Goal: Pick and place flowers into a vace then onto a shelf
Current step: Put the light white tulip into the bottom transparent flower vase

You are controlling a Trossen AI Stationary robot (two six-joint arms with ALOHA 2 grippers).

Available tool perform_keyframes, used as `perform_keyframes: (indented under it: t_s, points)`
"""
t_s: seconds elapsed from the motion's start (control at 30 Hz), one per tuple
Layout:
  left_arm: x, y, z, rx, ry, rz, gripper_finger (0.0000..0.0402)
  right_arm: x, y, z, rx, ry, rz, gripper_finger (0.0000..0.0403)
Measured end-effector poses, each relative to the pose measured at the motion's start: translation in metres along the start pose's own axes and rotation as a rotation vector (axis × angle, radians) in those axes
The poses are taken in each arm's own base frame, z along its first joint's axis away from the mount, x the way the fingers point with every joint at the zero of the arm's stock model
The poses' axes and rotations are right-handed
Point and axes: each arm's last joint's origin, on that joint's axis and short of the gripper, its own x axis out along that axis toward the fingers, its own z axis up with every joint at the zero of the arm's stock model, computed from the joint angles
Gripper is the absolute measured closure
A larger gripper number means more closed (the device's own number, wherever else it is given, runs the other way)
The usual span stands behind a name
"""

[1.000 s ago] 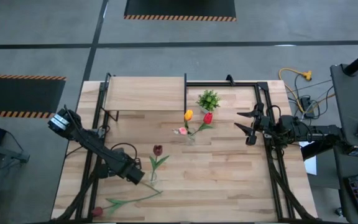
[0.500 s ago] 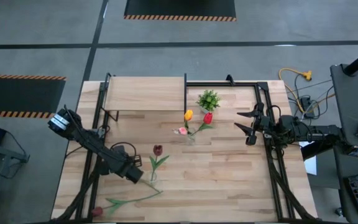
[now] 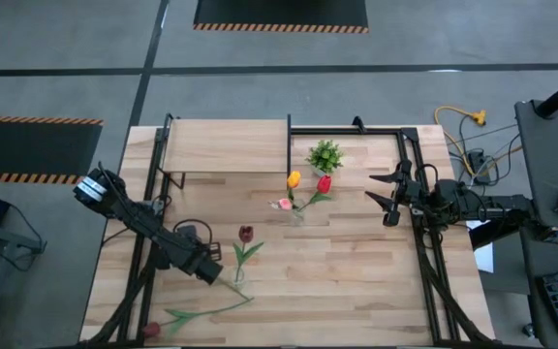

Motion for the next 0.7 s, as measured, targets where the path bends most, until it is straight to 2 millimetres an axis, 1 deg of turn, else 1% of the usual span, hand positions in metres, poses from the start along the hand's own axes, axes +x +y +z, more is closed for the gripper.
perform_keyframes:
  t_s: [0.2,0.4,0.57,0.7]
  points:
    - [0.0001,-0.0009,0.0000,0.099,-0.010,-0.016,0.0291,0.0000,0.0000,0.0000,0.000,0.000,0.000,0.0193]
    - [0.0002,-0.0019,0.0006,0.288,-0.044,-0.042,0.0347,0.0000,-0.0001,0.0003,0.001,-0.003,0.000,0.0193]
    - [0.0006,-0.0016,0.0021,0.472,-0.078,-0.044,0.0373,0.0000,-0.0002,0.0010,0.003,-0.010,-0.002,0.0193]
    - [0.0007,-0.0014,0.0024,0.491,-0.086,-0.043,0.0376,0.0000,-0.0004,0.0019,0.010,-0.019,-0.004,0.0193]
